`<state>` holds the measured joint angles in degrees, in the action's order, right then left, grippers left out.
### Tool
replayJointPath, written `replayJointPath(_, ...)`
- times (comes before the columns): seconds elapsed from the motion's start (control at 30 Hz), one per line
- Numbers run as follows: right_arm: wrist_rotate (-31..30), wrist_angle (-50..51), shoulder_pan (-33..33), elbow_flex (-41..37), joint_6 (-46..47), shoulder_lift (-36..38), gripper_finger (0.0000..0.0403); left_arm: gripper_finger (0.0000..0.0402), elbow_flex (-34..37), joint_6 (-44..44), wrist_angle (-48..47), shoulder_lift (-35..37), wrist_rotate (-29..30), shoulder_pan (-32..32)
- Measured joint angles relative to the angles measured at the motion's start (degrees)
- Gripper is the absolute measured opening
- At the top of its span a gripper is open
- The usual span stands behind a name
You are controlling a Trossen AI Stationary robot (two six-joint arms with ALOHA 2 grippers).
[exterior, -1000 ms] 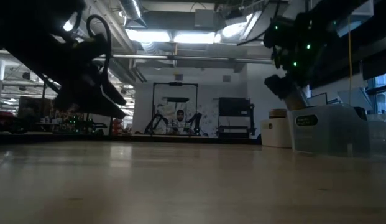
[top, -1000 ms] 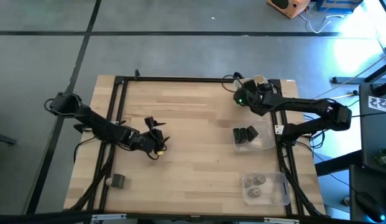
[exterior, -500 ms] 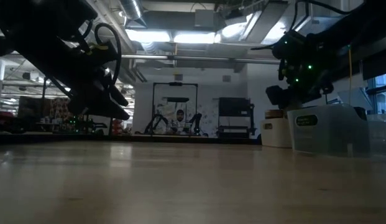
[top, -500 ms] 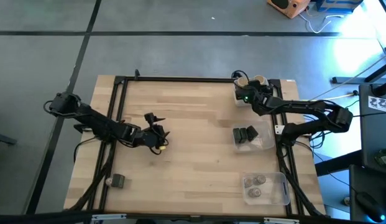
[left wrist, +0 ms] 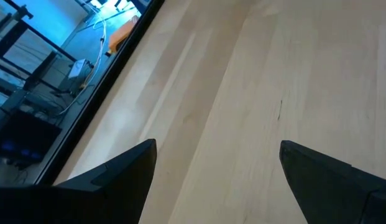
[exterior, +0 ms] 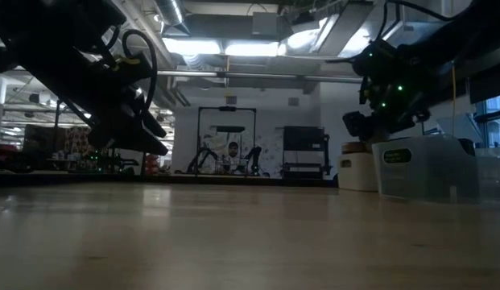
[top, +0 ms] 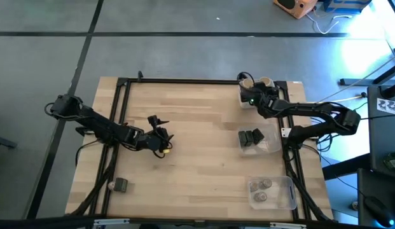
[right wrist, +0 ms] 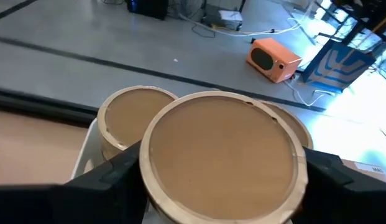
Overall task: Sort spices by type
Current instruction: Put the brown seasoning bottle into the white bin
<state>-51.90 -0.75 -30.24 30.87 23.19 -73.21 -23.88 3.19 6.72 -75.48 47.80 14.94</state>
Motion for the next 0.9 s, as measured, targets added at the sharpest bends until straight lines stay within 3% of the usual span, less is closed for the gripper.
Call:
replayJointPath(0.13, 1.61, 5.87, 0.7, 2.34, -1.7, 1.5, 0.028, 0.0327, 0.0, 0.11, -0.09, 0.0, -0.01, 0.0)
replayJointPath(0.4, -1.53, 17.49, 1.86, 3.06, 3.93, 5.61, 0.028, 0.0327, 0.01, 0.13, -0.1, 0.0, -0.01, 0.0)
replayJointPath(0.9, -0.85, 4.31, 1.66, -9.59, 11.14, 5.44, 0.028, 0.0327, 0.02, 1.44, -0.09, 0.0, -0.03, 0.0)
